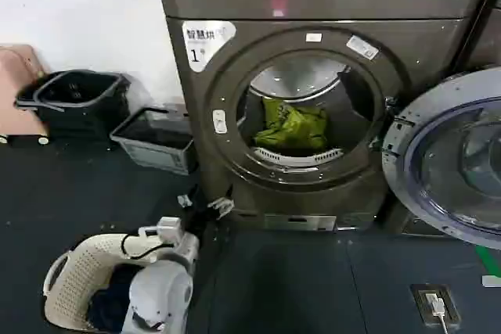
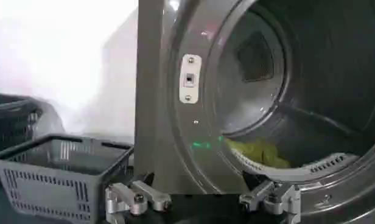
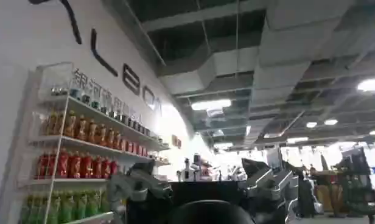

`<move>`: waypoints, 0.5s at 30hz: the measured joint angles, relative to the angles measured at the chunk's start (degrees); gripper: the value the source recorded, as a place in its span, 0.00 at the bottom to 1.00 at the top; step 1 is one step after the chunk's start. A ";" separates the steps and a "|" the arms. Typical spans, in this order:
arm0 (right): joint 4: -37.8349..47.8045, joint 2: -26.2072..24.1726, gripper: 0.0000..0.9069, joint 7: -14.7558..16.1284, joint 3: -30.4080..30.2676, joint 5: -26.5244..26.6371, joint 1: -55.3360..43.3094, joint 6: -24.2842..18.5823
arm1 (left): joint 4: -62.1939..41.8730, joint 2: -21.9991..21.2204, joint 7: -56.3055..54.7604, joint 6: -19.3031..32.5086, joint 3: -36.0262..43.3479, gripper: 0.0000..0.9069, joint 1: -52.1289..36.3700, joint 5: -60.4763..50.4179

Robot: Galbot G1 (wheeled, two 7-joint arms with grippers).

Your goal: Grasp the clothes from the dryer.

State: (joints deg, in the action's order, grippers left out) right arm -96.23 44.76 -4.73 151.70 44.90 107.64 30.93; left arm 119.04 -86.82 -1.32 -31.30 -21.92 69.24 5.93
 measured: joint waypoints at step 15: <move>-0.44 0.17 1.00 0.58 -0.31 2.16 -1.11 -1.33 | -1.01 -0.51 0.05 0.14 -0.17 1.00 -0.70 -0.07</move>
State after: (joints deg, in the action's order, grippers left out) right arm -96.67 44.94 -4.15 151.39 47.07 106.53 29.61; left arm 118.03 -87.33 -1.27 -31.16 -22.09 68.54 5.86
